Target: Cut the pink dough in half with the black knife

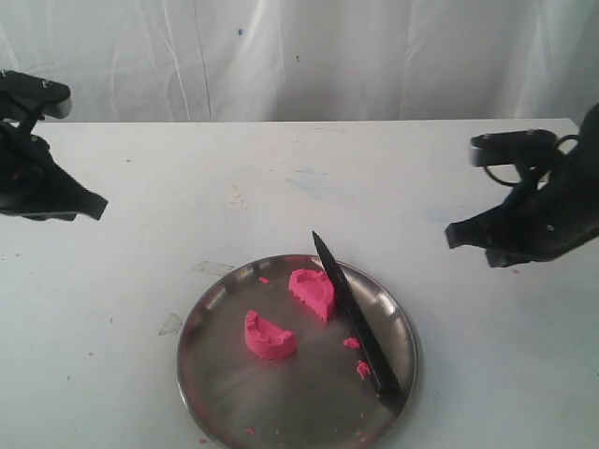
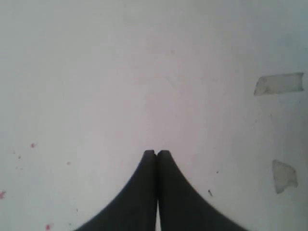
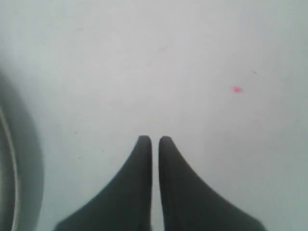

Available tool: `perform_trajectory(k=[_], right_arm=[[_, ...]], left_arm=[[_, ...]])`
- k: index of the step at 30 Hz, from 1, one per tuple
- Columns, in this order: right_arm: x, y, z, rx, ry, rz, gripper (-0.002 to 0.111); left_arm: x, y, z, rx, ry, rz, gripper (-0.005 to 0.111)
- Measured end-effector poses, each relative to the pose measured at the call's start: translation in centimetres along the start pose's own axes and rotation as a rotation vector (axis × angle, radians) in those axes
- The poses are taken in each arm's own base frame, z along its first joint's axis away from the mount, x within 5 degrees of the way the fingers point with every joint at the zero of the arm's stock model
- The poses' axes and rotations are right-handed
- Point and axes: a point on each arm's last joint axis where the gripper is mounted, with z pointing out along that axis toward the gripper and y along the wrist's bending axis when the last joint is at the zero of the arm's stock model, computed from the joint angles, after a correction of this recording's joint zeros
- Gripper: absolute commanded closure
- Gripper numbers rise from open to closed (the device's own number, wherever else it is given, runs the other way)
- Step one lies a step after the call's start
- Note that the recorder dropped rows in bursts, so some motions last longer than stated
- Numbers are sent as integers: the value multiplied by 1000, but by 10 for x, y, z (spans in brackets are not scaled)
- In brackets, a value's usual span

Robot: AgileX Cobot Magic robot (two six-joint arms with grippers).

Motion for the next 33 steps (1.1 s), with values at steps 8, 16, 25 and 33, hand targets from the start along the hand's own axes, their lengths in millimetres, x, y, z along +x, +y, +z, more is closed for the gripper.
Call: perform_trajectory(k=[8,16,25,33], right_arm=[[12,-30,-7,49,-104,139,108],[4,-21,-115,43,-544,136,108],[61,-9,-229,76,-1001,57,108],[143,-3,-240,102,-1309,20,108]], left_arm=[[37,5,3,-111,96,-78,107],[58,23,-81,-410,-172,-192,107],[119,17,-165,-522,-593,-299,107],[167,0,-194,-452,-905,-300,107]])
